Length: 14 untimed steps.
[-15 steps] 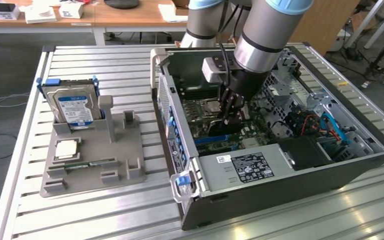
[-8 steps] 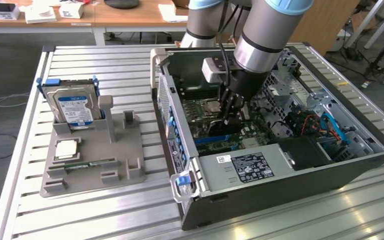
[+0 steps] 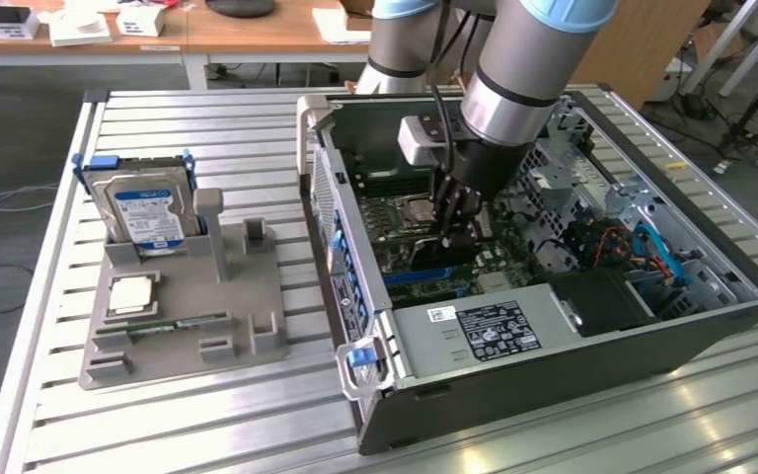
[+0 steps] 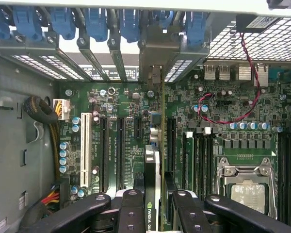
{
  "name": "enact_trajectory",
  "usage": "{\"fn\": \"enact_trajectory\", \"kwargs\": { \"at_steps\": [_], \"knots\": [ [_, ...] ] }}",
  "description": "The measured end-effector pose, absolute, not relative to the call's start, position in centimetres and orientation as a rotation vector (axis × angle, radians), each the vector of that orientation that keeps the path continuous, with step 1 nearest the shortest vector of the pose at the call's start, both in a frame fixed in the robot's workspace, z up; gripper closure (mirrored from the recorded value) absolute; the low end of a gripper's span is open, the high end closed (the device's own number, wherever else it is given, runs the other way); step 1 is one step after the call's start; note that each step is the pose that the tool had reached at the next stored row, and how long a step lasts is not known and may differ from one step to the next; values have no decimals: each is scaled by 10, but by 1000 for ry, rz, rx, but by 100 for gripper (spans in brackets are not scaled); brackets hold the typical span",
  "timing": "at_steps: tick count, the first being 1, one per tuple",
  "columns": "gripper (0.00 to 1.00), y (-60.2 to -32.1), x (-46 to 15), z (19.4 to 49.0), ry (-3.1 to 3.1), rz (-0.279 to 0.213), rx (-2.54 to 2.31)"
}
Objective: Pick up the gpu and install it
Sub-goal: 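Insert the gpu into the slot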
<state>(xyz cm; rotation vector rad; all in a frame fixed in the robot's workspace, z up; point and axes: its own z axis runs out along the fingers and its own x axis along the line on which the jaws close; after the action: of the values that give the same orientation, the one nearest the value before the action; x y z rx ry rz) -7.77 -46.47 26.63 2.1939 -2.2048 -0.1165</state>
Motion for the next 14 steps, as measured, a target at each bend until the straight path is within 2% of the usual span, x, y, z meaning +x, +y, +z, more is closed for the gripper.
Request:
{"fn": "enact_trajectory", "kwargs": {
  "at_steps": [14],
  "knots": [
    [73, -465, -78, 264, -2205, -116, 2194]
  ]
}}
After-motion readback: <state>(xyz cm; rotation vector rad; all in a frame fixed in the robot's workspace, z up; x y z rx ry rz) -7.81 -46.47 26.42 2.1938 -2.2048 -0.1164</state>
